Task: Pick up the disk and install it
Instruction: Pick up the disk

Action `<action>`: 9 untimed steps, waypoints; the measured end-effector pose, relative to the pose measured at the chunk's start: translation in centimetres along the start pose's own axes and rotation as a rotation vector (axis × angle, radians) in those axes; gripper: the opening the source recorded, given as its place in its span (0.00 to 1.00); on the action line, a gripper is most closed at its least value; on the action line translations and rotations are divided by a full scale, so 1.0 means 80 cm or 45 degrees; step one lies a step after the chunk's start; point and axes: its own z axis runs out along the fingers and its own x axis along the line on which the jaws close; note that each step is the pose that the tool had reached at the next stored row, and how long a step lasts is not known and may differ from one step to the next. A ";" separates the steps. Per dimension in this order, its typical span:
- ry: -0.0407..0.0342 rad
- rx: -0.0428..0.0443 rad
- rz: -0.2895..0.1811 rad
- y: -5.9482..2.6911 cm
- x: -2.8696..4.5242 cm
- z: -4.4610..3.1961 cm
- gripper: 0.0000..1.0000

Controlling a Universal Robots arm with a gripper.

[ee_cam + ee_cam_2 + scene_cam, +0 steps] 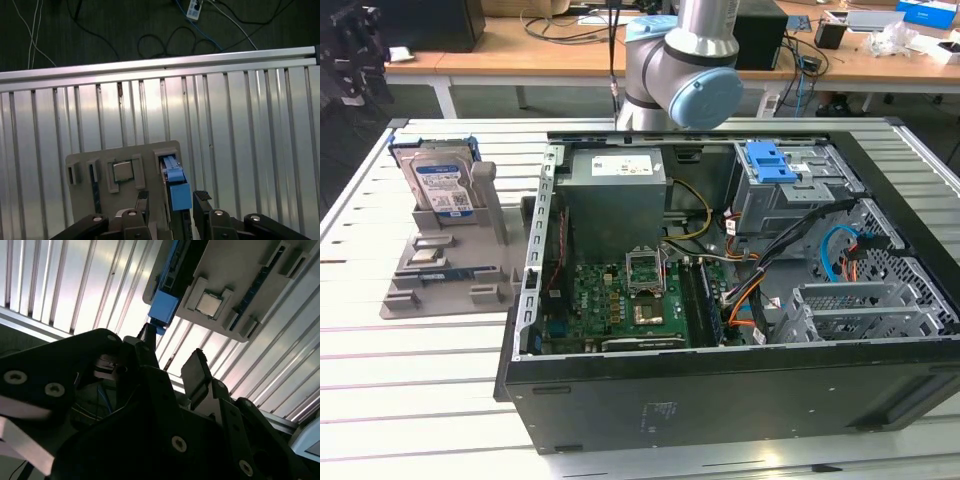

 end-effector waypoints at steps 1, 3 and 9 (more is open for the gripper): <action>0.0001 0.000 0.000 -0.001 -0.0016 0.0008 0.48; 0.0001 -0.001 0.000 -0.003 -0.0049 0.0028 0.48; 0.0002 -0.002 0.000 -0.010 -0.0137 0.0085 0.48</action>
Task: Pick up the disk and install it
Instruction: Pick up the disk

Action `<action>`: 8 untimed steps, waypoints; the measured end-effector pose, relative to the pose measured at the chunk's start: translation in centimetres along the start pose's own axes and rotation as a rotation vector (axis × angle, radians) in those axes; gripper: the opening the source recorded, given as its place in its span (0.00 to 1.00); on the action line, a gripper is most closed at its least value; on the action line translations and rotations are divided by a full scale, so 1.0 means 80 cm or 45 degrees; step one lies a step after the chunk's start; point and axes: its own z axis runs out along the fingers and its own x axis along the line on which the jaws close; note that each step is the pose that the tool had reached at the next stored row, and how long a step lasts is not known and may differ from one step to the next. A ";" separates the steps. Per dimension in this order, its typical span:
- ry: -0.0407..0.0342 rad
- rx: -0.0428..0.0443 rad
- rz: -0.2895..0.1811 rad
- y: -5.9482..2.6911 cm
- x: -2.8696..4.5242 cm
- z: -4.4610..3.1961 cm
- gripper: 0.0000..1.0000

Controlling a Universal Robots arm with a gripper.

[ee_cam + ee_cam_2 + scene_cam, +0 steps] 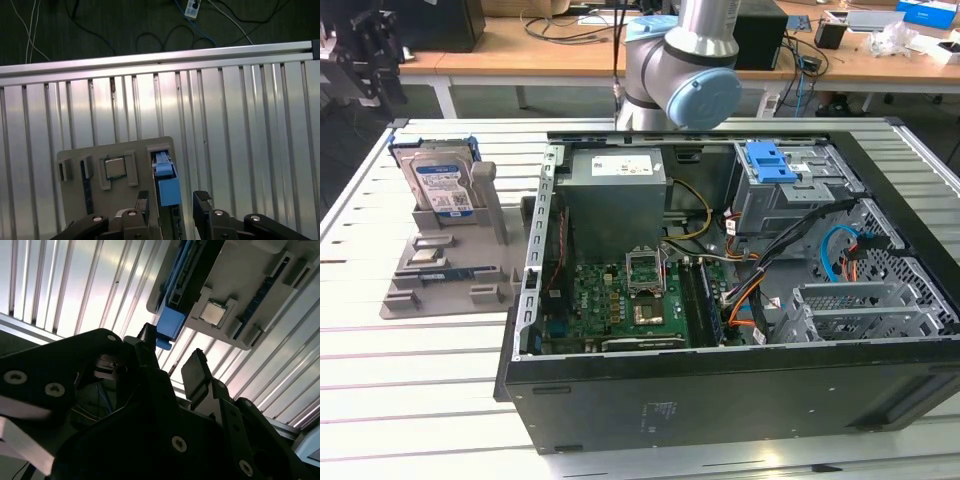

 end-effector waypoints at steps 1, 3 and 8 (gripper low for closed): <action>-0.0001 0.000 0.000 -0.001 -0.0012 0.0009 0.48; 0.0001 0.000 0.000 -0.004 -0.0043 0.0031 0.48; 0.0001 -0.001 0.000 -0.009 -0.0104 0.0073 0.48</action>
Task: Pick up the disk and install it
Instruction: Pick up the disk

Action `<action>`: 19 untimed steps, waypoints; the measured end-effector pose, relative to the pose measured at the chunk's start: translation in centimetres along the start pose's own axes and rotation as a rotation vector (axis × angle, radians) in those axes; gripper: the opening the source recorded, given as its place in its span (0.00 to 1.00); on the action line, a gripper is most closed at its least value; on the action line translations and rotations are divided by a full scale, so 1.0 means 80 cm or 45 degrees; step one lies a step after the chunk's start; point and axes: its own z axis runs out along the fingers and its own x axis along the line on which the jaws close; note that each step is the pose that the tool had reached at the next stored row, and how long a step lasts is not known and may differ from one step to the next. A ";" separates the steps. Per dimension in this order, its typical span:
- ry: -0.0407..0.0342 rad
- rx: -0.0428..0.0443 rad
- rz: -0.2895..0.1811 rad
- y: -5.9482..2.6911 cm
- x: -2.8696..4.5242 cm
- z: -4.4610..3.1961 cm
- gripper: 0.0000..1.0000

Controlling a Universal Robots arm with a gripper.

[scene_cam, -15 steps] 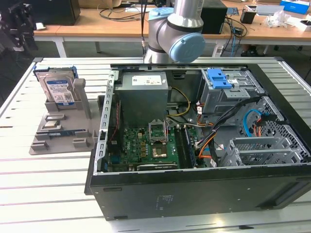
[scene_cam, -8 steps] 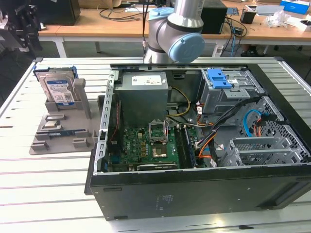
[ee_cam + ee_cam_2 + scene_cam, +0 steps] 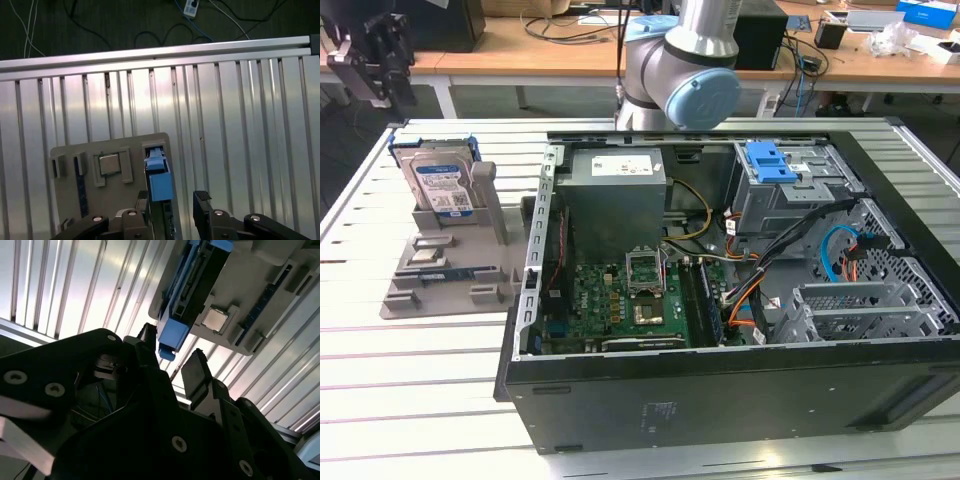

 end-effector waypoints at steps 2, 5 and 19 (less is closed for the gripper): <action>0.0000 0.000 0.000 -0.002 -0.0025 0.0017 0.48; 0.0001 -0.001 0.000 -0.005 -0.0059 0.0042 0.48; 0.0008 -0.002 -0.013 -0.013 0.0047 0.0229 0.48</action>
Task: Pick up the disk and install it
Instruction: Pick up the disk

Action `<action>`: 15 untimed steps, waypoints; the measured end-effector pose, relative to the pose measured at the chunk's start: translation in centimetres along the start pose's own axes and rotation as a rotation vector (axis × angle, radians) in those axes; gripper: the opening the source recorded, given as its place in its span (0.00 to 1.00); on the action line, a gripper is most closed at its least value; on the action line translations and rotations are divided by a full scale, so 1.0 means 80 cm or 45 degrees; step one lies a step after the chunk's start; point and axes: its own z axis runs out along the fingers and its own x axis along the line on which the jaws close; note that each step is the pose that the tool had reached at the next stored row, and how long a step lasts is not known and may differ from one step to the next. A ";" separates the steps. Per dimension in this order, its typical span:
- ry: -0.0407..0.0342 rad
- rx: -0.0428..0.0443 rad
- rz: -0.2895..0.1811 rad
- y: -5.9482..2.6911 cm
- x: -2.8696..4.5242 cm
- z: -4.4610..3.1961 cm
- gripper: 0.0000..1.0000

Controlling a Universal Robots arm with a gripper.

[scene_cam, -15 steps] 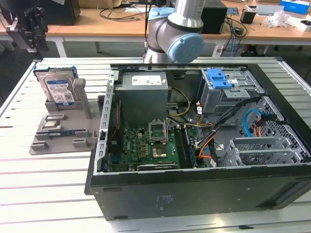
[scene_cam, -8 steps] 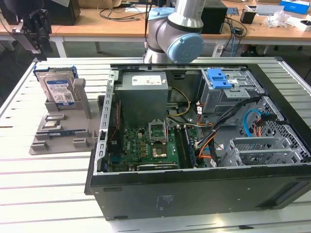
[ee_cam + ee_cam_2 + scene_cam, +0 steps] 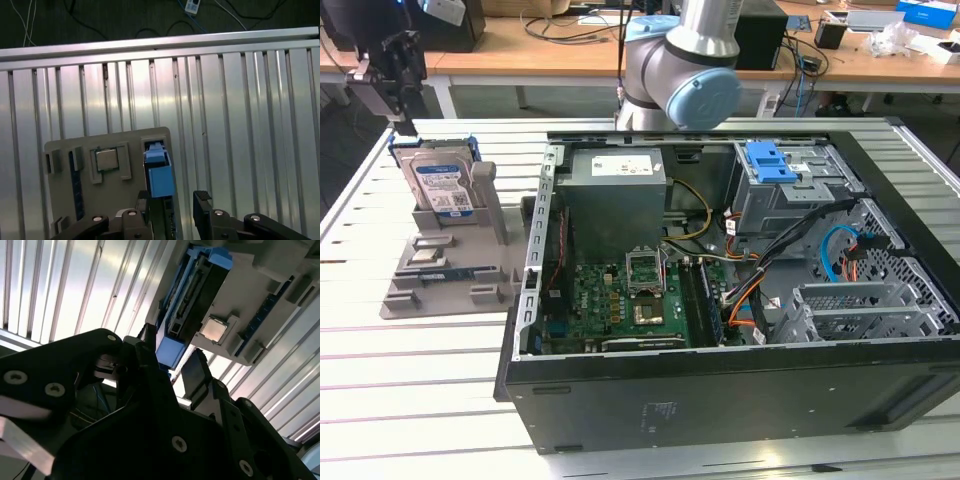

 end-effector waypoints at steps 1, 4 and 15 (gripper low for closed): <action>0.0001 0.000 -0.003 0.000 0.0025 0.0009 0.48; 0.0013 -0.002 -0.021 -0.001 0.0070 0.0041 0.48; 0.0057 -0.007 -0.132 -0.001 0.0075 0.0256 0.48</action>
